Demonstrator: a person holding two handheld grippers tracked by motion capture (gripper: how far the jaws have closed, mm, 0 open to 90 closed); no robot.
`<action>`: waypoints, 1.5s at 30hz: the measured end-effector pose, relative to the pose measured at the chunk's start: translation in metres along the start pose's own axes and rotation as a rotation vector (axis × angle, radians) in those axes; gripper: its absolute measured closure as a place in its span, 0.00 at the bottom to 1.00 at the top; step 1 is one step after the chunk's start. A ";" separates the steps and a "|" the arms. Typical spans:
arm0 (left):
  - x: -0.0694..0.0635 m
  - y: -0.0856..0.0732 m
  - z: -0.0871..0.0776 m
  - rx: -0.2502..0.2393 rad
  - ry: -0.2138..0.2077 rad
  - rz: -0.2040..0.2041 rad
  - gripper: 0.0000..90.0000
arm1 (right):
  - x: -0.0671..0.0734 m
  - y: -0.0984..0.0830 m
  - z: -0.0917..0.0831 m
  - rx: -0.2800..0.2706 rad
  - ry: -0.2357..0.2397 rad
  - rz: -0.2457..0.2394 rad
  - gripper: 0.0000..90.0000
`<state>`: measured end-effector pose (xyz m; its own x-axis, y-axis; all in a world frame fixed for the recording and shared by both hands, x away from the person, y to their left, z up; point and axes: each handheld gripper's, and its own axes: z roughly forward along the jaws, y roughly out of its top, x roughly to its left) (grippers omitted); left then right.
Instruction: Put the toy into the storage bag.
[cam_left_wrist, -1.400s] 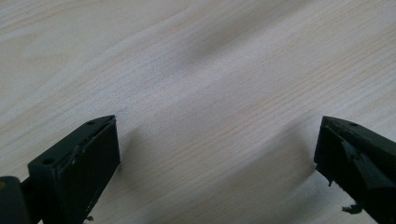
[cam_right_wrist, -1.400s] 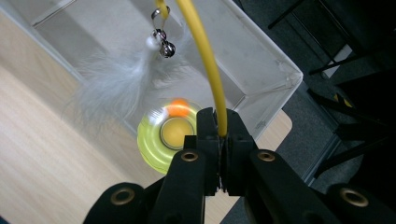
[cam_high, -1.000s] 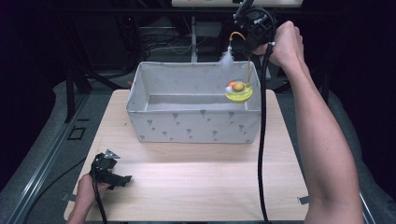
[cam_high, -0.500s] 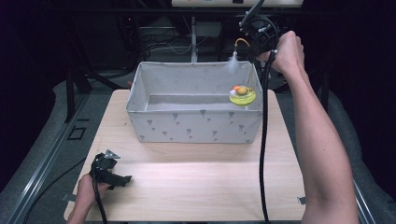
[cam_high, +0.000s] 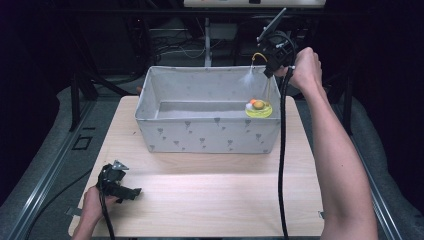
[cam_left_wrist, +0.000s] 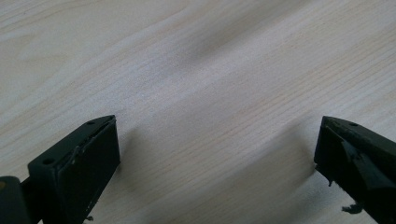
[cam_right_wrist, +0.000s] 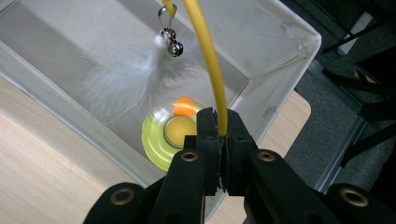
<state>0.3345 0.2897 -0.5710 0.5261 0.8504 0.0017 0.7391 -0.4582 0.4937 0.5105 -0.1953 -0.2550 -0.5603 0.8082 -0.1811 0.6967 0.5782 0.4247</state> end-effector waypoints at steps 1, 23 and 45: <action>0.000 0.000 0.000 -0.001 0.001 -0.001 0.00 | -0.001 -0.001 0.001 0.010 -0.002 -0.006 0.98; -0.002 0.000 0.001 0.000 0.005 0.004 0.00 | 0.003 -0.034 0.043 0.043 0.036 -0.006 0.98; -0.003 0.000 0.001 0.002 -0.001 0.010 0.00 | 0.008 -0.054 0.082 0.134 0.061 -0.011 0.98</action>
<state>0.3335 0.2873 -0.5718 0.5338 0.8456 0.0052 0.7349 -0.4669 0.4918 0.5049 -0.2107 -0.3516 -0.5916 0.7958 -0.1294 0.7415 0.6001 0.3002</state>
